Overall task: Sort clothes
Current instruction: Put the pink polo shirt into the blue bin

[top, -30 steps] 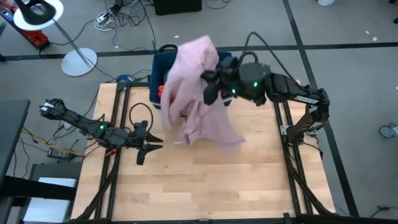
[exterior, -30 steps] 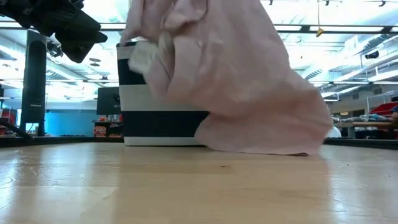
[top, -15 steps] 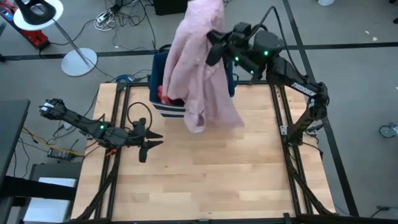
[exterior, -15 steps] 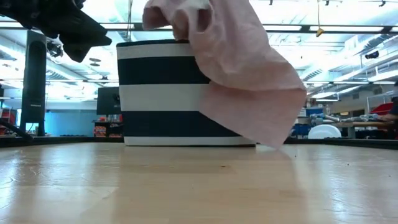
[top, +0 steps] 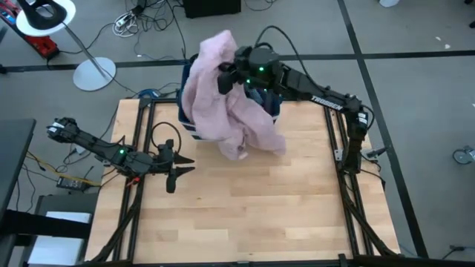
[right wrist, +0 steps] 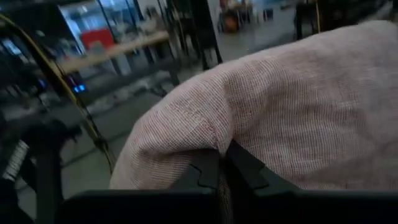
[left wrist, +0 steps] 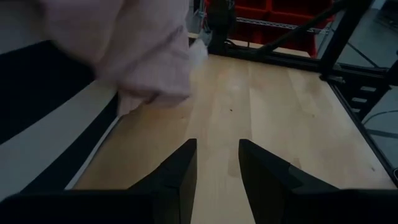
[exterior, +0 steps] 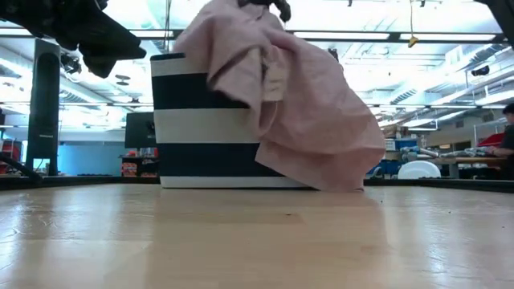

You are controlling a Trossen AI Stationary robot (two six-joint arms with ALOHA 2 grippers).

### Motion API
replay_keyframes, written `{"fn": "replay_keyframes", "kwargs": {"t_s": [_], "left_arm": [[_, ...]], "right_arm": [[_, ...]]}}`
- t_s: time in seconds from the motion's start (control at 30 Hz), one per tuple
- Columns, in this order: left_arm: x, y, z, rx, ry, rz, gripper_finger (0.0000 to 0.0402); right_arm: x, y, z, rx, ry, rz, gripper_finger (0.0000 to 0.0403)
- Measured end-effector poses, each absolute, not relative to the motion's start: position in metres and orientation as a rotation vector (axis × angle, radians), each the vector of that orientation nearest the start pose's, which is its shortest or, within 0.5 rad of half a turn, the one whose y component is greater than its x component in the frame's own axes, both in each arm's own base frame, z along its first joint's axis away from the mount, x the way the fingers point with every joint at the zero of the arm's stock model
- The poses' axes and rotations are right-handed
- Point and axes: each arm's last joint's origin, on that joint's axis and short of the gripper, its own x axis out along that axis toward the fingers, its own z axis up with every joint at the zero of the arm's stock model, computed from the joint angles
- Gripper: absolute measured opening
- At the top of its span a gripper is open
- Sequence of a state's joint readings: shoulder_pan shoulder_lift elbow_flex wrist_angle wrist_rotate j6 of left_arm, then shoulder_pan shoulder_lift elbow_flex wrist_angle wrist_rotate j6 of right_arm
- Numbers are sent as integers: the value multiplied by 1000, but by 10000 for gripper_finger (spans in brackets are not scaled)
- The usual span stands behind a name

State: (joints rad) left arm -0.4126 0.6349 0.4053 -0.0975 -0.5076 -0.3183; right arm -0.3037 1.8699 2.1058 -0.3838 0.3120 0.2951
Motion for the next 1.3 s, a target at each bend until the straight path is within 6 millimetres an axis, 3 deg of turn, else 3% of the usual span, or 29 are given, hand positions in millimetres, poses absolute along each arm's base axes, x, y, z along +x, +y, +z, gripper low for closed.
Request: {"fn": "replay_keyframes", "kwargs": {"t_s": [0.37,0.6,1.0,1.13,1.3], "left_arm": [[141,-46,232,-170,284,138,124],[140,-46,230,-160,304,141,124],[140,-46,229,-158,309,142,124],[140,-46,229,-158,309,142,124],[140,-46,229,-158,310,142,124]], "right_arm": [[400,-148,378,474,587,-744,6],[402,-174,348,662,701,-708,6],[412,-207,269,857,994,-721,6],[413,-208,266,869,1002,-711,9],[408,-209,279,859,951,-711,26]]}}
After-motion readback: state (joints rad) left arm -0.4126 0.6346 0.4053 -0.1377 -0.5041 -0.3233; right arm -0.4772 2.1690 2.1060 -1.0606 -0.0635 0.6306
